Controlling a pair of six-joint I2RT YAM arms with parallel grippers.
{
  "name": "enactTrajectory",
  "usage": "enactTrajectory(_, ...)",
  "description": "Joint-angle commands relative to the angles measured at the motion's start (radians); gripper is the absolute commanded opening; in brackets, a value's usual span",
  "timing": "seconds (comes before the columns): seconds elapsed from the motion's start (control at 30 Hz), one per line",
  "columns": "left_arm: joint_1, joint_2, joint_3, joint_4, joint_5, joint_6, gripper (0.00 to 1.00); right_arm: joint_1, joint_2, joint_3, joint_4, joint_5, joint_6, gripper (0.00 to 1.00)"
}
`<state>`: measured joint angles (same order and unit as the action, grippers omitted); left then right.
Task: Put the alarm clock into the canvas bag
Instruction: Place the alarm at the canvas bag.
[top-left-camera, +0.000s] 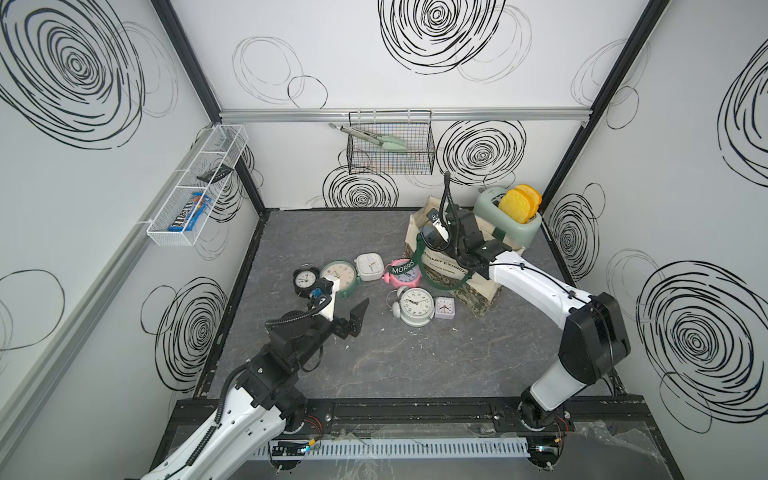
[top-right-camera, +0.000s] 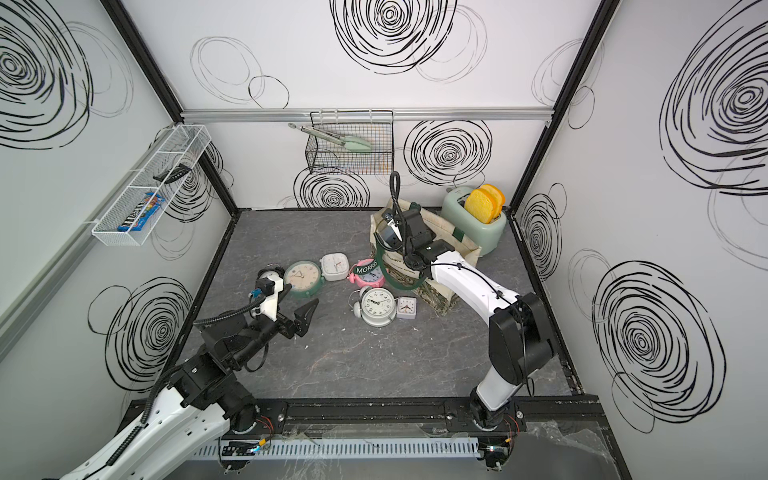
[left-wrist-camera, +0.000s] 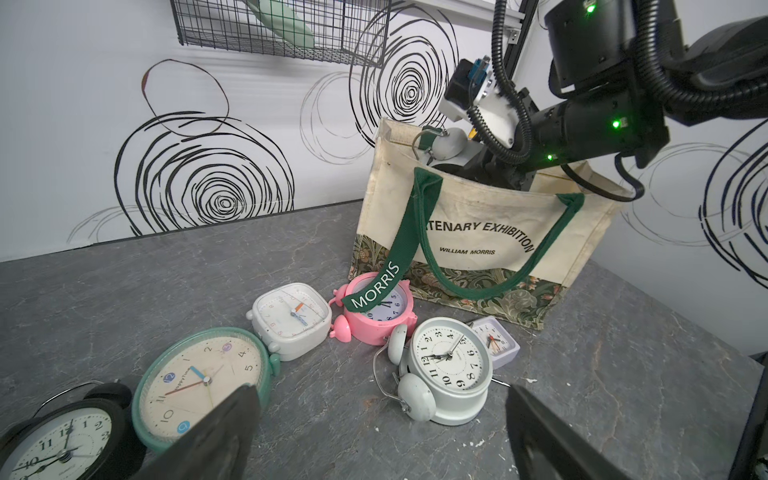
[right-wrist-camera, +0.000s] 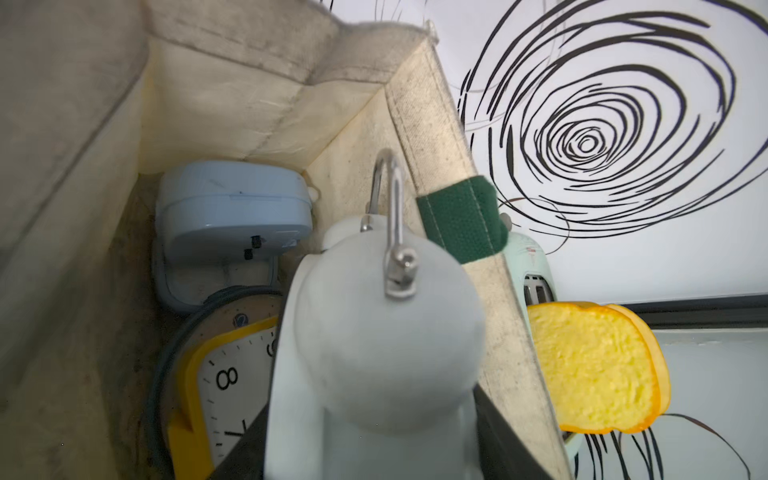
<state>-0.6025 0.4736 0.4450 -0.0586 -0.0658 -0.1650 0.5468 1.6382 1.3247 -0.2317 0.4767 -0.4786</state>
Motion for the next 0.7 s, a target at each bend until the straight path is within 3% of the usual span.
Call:
enactTrajectory(0.0, -0.016, -0.006, 0.004, 0.026, -0.035, 0.012, 0.96, 0.018, -0.010, 0.062, -0.080, -0.027, 0.070, 0.41)
enactTrajectory(0.17, -0.057, -0.006, 0.004, 0.024, -0.052, 0.013, 0.96, 0.016, -0.071, 0.094, -0.126, -0.131, 0.185, 0.64)
enactTrajectory(0.4, -0.088, -0.016, 0.010, -0.013, -0.130, 0.022, 0.96, -0.038, -0.105, 0.149, -0.165, -0.272, 0.298, 0.82)
enactTrajectory(0.53, -0.106, -0.004, 0.008, -0.011, -0.136, 0.029, 0.96, -0.064, -0.099, 0.142, -0.161, -0.311, 0.315, 0.85)
enactTrajectory(0.67, -0.099, 0.013, 0.009, 0.005, -0.110, 0.021, 0.96, -0.091, -0.133, 0.095, -0.092, -0.364, 0.354, 0.79)
